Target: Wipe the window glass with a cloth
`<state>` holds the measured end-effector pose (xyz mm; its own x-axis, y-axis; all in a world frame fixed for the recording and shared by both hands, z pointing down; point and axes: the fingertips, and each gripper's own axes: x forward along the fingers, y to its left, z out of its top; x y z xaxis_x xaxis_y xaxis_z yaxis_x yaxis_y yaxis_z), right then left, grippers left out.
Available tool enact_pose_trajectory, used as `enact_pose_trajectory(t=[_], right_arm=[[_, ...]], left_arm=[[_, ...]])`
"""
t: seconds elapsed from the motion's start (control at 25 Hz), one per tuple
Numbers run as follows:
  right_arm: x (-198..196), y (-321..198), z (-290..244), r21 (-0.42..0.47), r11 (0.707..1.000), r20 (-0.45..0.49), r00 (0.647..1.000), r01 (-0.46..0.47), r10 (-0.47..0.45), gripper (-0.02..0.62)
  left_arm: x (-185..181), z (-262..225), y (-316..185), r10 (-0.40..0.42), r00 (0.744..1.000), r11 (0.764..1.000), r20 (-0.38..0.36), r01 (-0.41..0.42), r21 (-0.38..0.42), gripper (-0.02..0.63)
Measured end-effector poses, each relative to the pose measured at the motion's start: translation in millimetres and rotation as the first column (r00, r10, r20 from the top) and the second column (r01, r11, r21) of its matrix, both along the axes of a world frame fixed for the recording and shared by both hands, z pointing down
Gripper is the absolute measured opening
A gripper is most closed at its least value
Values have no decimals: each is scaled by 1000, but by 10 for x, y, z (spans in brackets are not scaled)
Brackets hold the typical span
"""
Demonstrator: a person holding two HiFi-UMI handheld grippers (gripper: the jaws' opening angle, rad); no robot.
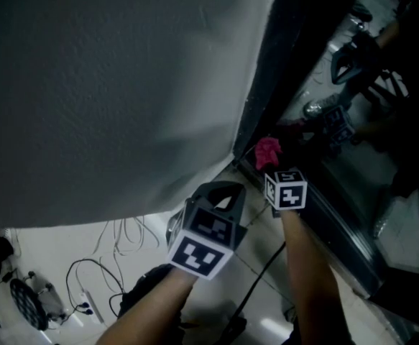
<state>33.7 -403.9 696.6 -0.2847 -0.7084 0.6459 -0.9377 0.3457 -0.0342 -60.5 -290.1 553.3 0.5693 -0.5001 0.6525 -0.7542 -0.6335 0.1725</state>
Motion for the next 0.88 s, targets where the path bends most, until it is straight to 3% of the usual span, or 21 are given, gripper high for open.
enact_pose_trajectory(t=[0.4, 0.64, 0.88], right_arm=[[390, 355, 184, -74, 996, -92, 995, -47, 40, 101], [533, 468, -147, 6, 998, -172, 983, -59, 59, 100], [678, 523, -619, 87, 992, -169, 980, -93, 107, 100]], left_arm=[[70, 58, -2, 15, 1000, 1000, -9, -15, -1, 5], [124, 20, 6, 26, 1000, 1000, -10, -26, 15, 6], [198, -145, -49, 40, 999, 996, -27, -38, 81, 6]])
